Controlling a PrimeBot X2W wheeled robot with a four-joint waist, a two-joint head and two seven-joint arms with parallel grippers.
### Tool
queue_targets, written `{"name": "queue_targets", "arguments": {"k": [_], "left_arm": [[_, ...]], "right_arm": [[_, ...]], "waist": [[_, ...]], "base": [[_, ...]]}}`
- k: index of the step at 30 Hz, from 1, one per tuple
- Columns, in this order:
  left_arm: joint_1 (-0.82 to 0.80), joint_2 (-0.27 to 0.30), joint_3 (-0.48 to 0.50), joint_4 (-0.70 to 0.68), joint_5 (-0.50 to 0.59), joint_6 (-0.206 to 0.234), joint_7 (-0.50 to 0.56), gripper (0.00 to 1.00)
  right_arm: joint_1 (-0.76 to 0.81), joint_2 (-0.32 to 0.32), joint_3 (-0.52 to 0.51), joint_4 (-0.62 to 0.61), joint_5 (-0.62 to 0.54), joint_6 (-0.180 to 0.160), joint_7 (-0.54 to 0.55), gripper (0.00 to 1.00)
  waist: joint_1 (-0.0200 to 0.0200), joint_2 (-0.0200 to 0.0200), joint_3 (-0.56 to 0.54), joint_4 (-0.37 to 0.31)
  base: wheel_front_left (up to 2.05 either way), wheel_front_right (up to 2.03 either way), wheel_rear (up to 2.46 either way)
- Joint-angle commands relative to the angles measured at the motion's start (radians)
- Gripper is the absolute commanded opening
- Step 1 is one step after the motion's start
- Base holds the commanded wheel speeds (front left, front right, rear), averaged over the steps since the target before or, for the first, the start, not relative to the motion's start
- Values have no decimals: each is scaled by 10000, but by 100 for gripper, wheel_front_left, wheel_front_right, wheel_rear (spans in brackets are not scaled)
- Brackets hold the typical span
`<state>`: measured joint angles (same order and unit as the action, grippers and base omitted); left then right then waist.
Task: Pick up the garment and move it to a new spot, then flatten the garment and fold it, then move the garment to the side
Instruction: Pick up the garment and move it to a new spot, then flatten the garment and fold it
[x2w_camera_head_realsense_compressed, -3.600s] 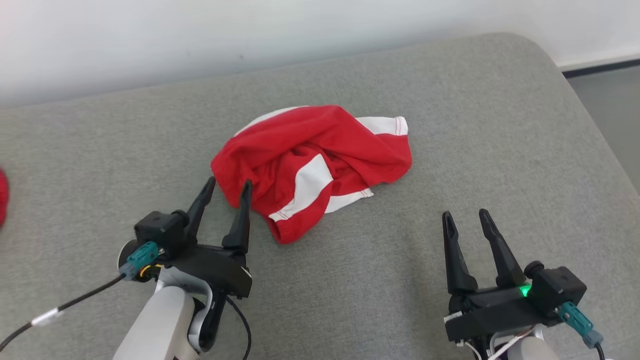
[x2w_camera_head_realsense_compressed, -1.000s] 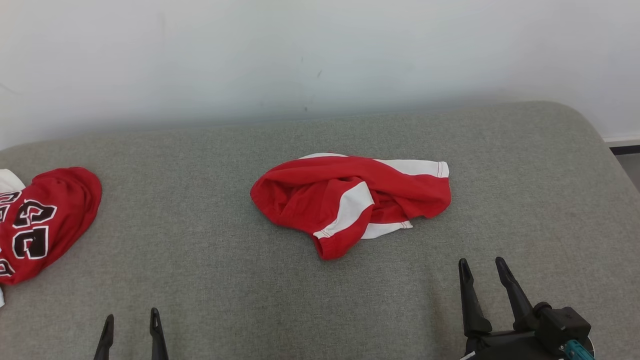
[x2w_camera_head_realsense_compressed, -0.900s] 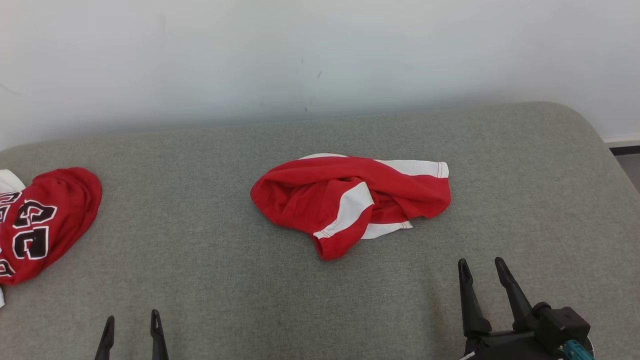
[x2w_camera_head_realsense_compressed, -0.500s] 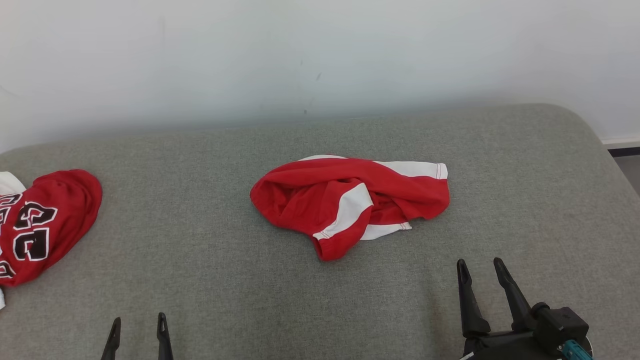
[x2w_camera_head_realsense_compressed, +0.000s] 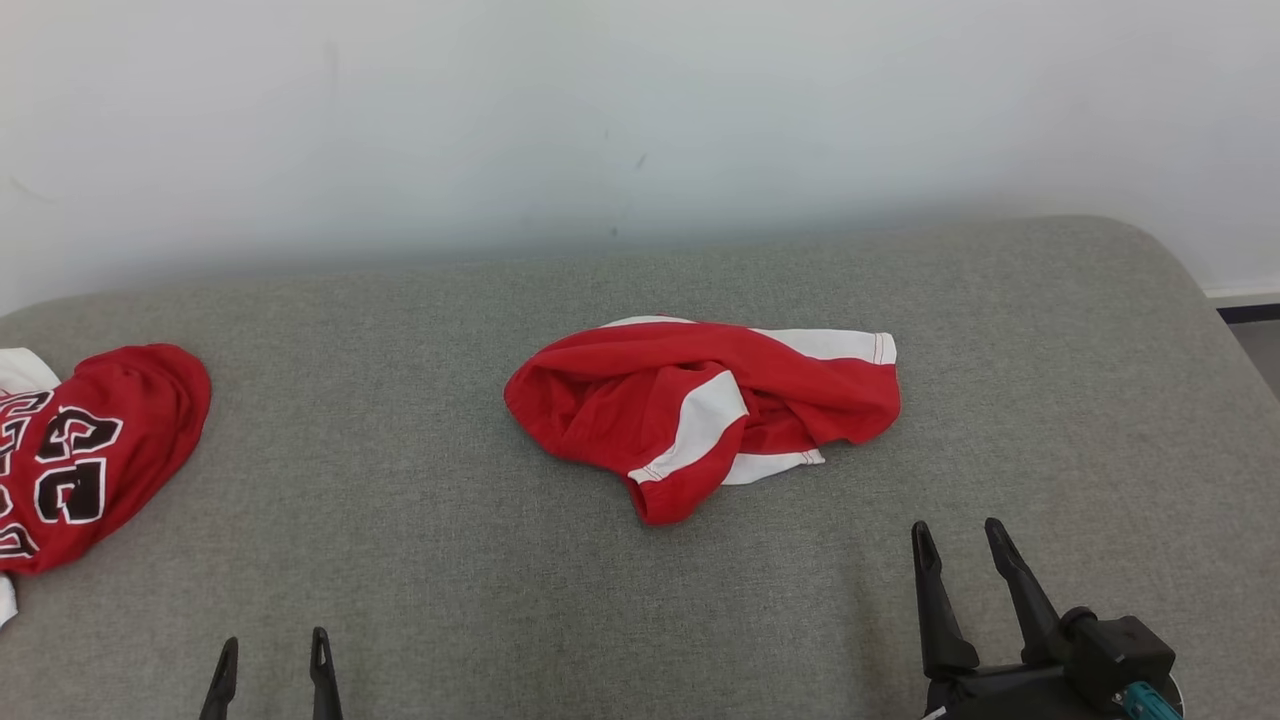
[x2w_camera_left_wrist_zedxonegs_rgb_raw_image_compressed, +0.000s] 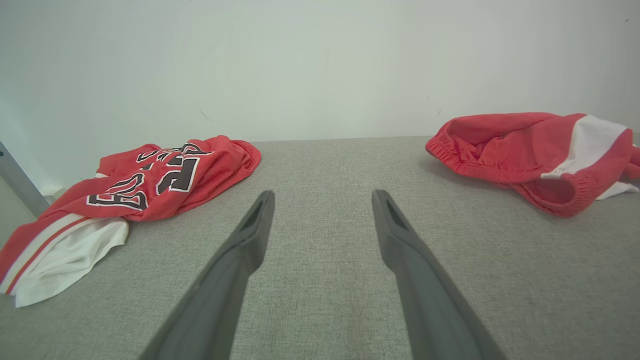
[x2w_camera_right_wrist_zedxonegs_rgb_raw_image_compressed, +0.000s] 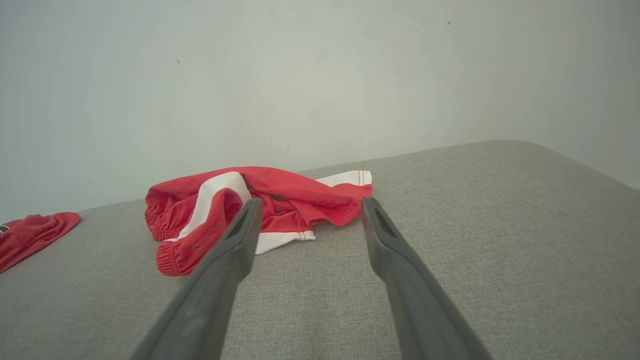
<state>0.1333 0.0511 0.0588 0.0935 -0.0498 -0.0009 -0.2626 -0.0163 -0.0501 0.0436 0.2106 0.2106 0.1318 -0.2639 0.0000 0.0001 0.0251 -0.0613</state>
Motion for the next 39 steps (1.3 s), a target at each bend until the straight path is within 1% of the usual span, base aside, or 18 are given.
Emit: {"name": "queue_targets", "arguments": {"k": [1, 39], "left_arm": [[89, -13, 7, -6, -6, 0, -34, 100], [89, -13, 12, -37, -203, 91, -34, 100]], "right_arm": [[97, -2, 3, 19, 39, -22, -9, 100], [119, -2, -32, -3, 76, -22, -7, 100]], "waist": [[0, -1, -6, 1], [0, -1, -13, 35]], "base": [[0, 0, 0], [0, 0, 0]]}}
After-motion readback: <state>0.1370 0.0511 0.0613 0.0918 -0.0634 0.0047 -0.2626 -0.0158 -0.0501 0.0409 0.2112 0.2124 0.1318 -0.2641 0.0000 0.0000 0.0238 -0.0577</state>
